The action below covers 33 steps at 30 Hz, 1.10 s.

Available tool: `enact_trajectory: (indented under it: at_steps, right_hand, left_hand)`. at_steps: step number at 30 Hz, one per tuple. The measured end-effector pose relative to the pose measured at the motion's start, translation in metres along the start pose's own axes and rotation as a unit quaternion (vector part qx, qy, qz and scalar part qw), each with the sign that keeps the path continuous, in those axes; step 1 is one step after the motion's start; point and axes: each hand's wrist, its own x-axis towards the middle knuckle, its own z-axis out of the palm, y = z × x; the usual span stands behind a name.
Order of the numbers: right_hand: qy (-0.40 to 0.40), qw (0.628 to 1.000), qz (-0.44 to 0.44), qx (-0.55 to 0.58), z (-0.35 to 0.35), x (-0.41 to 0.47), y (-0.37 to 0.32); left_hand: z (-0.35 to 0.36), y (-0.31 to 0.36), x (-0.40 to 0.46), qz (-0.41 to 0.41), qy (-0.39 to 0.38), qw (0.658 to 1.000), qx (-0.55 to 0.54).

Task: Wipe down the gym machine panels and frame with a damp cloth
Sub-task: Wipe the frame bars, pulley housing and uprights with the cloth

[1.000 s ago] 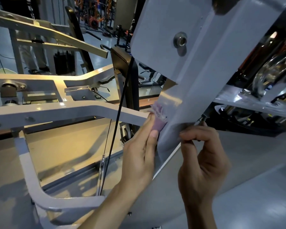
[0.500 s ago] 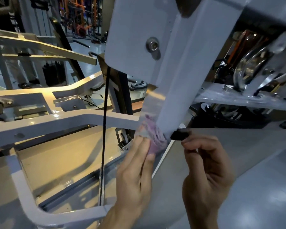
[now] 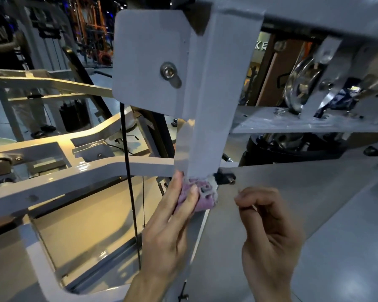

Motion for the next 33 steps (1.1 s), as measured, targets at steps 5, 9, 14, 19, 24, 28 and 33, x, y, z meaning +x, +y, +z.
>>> enact_trajectory:
  at_steps: [5, 9, 14, 19, 24, 28, 33]
  right_hand:
    - [-0.007, 0.999, 0.029, 0.046, -0.008, -0.002, -0.003]
    - [-0.004, 0.999, 0.03, 0.036, -0.025, -0.002, -0.007]
    - [-0.005, 0.999, 0.043, 0.021, -0.059, -0.002, -0.005]
    - [-0.02, 0.996, 0.068, 0.046, -0.079, -0.013, 0.001]
    - [-0.058, 0.992, 0.084, 0.076, -0.09, -0.028, 0.011]
    - [-0.071, 0.988, 0.106, 0.09, -0.098, -0.034, 0.017]
    - [-0.089, 0.981, 0.128, 0.115, -0.097, -0.04, 0.018]
  left_hand:
    - [-0.013, 0.022, 0.055, 0.031, 0.049, 0.998, 0.013]
    - [-0.012, 0.031, 0.084, 0.047, 0.077, 0.995, 0.038]
    - [-0.018, 0.014, 0.024, 0.014, -0.022, 0.992, 0.121]
    - [-0.018, 0.036, 0.054, -0.008, 0.037, 0.99, 0.137]
    - [-0.01, 0.034, 0.025, -0.026, 0.018, 0.986, 0.164]
    - [-0.003, 0.027, -0.022, -0.057, -0.035, 0.979, 0.193]
    - [-0.012, 0.041, 0.013, -0.045, 0.005, 0.978, 0.201]
